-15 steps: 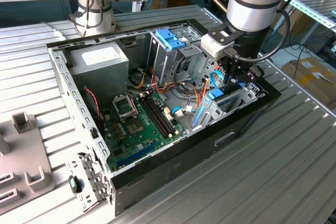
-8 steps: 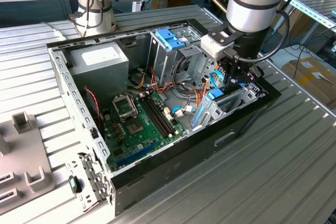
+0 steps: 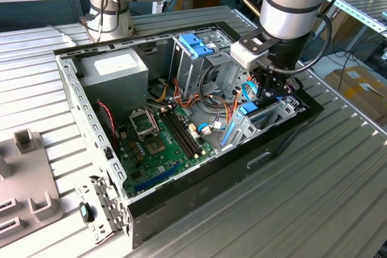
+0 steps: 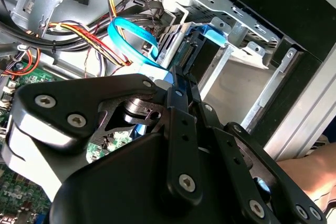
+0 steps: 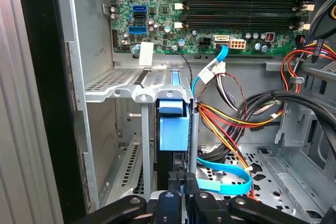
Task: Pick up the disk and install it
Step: 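Insert the first disk wire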
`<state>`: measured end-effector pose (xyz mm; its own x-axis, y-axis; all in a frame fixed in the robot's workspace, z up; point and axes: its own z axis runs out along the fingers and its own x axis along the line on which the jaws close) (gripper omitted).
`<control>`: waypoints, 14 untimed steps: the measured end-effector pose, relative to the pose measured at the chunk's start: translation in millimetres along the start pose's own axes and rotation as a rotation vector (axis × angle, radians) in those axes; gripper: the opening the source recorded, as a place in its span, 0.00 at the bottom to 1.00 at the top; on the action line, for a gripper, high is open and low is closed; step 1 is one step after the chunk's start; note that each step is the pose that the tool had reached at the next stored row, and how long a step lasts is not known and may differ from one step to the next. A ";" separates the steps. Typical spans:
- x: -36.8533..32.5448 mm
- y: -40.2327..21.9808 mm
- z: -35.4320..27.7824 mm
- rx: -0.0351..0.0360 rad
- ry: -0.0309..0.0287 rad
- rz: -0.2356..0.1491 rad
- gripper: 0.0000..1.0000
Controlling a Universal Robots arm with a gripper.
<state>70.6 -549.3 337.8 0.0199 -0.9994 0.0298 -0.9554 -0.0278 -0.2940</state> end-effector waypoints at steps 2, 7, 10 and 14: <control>0.0 0.1 0.3 0.0000 0.0000 0.000 0.16; 0.0 0.2 0.8 0.0000 0.0000 0.000 0.16; 0.0 0.3 1.0 0.0001 -0.0004 0.000 0.16; 0.0 0.3 0.9 0.0000 -0.0001 0.000 0.24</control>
<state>70.6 -549.3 336.8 0.0199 -0.9994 0.0297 -0.9554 -0.0278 -0.2940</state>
